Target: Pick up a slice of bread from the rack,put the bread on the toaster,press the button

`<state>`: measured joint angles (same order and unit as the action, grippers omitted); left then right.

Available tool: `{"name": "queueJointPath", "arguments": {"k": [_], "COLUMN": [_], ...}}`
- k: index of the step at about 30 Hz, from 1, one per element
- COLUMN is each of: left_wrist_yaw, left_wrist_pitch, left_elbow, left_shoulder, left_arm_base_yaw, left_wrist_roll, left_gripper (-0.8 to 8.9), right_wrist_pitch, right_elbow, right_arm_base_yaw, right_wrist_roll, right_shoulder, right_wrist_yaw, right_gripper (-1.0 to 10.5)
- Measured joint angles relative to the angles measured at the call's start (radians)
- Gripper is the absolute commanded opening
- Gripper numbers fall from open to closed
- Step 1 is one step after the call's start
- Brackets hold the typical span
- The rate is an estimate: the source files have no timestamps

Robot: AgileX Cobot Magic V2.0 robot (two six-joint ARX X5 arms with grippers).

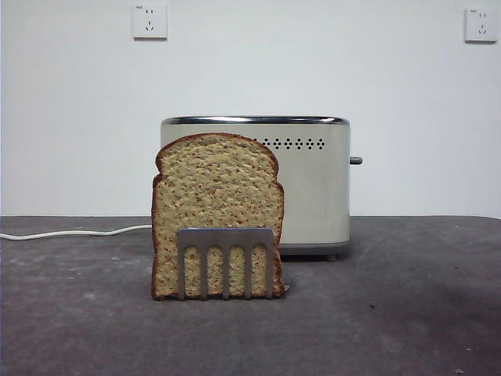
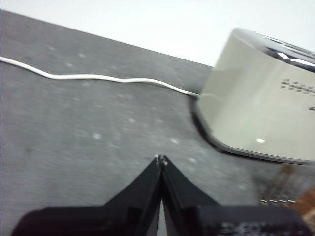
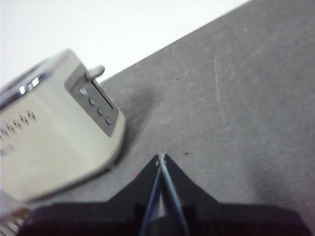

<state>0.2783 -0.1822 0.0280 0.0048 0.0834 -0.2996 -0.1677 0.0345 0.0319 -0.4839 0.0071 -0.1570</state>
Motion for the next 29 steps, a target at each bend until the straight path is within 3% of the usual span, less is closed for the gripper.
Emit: {"name": "queueJointPath", "arguments": {"k": [6, 14, 21, 29], "left_wrist_yaw": [0.074, 0.212, 0.401, 0.537], "left_wrist_pitch": [-0.02, -0.134, -0.298, -0.503], "left_elbow": [0.116, 0.32, 0.54, 0.766], "left_shoulder": [0.004, 0.125, 0.319, 0.494], "left_arm_base_yaw": [0.0, 0.0, 0.0, -0.019], "left_wrist_roll": [-0.03, -0.019, 0.121, 0.342], "left_gripper": [-0.08, -0.08, -0.08, -0.08], "right_wrist_pitch": [0.005, -0.06, -0.296, -0.672], "right_elbow": [0.123, 0.338, 0.641, 1.006], "right_arm_base_yaw": [0.0, 0.0, 0.0, -0.022], "right_wrist_roll": [-0.098, -0.026, 0.196, 0.537], "right_shoulder": [0.051, 0.27, 0.502, 0.698], "right_wrist_yaw": [-0.038, -0.207, -0.373, -0.418], "right_gripper": [-0.1, -0.1, -0.1, -0.1]}}
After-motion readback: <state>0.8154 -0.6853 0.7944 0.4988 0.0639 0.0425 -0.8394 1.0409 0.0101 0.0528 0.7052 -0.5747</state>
